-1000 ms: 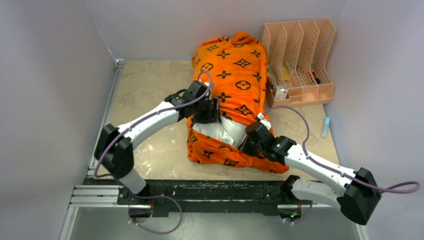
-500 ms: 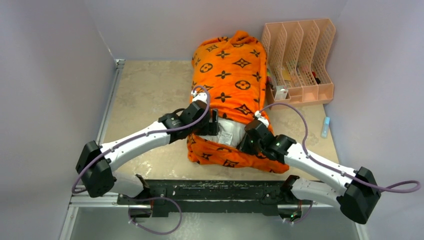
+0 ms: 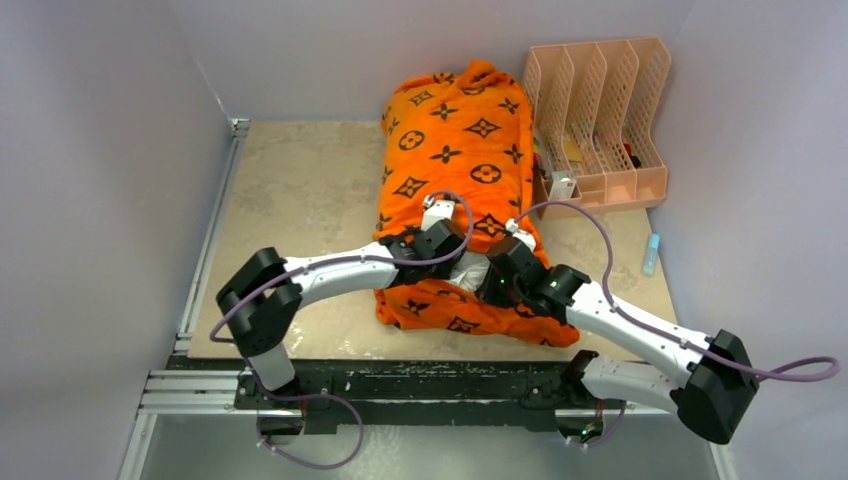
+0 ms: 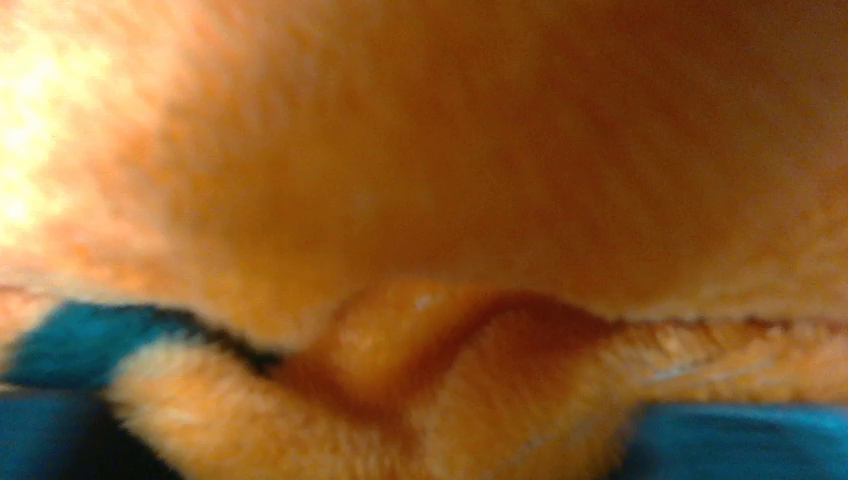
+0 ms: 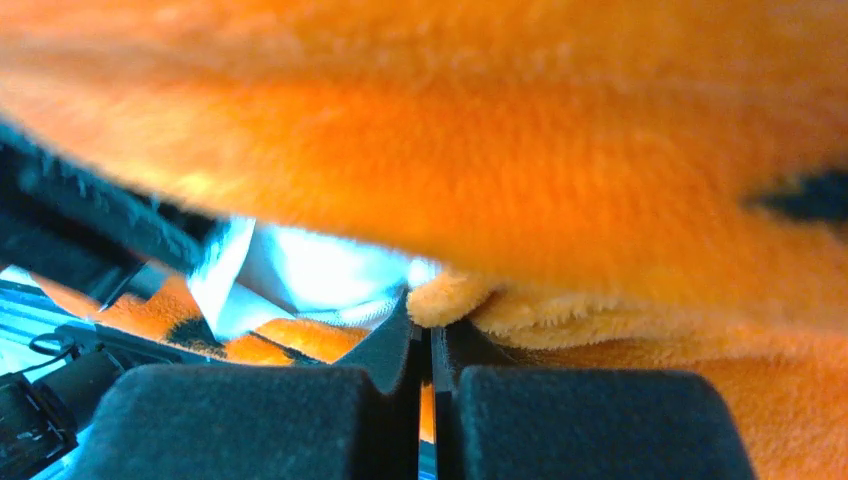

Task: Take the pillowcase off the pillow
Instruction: Remove the pillow from the pillowcase.

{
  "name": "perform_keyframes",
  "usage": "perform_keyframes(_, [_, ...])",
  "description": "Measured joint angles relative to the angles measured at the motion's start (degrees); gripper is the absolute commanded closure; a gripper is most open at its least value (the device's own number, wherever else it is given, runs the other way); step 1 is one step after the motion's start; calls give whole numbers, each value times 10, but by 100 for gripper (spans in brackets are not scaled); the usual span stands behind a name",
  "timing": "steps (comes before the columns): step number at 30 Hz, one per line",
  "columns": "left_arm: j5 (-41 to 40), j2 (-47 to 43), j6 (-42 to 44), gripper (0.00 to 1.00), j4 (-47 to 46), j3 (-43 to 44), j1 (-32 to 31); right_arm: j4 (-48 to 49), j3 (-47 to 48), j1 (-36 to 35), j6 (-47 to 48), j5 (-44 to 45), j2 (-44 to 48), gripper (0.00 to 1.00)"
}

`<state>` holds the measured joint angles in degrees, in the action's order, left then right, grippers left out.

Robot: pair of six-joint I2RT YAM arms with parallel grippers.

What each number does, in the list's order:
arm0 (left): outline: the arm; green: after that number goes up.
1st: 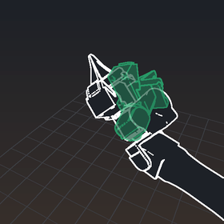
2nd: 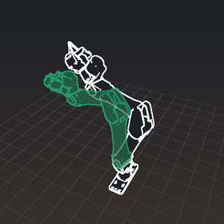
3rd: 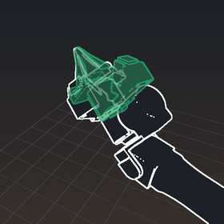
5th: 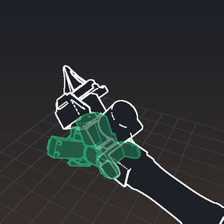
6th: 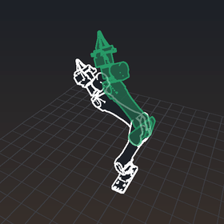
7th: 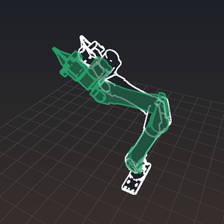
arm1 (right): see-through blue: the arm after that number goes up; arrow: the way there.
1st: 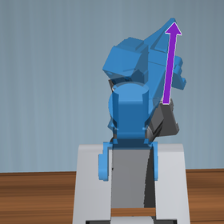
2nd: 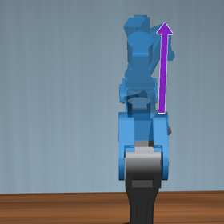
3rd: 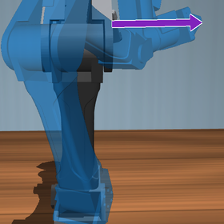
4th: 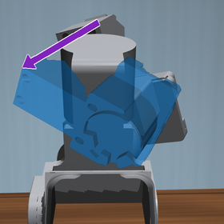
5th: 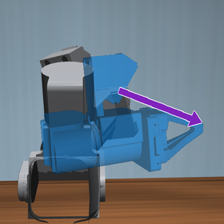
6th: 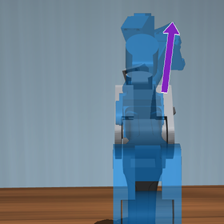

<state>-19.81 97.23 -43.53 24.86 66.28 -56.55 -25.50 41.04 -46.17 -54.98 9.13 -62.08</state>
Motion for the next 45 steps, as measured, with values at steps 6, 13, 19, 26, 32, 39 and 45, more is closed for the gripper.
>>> perform_keyframes(6, [37,4,11,100,-78,-20,20,-17,-3,0,0,9,30,100])
perform_keyframes(13, [263,-39,13,100,40,87,162,75,-47,1,-1,-2,20,100])
perform_keyframes(19, [396,-37,2,100,110,160,234,150,-56,-1,-3,-14,5,100])
perform_keyframes(26, [471,-34,-45,100,95,180,290,177,-47,-38,13,18,-66,84])
perform_keyframes(32, [425,-51,0,79,99,199,309,107,34,-81,51,44,-107,44])
perform_keyframes(39, [387,-174,27,47,54,71,305,-34,169,-97,150,37,-9,20])
perform_keyframes(45, [342,-283,27,46,56,62,282,-95,280,-84,264,126,19,9])
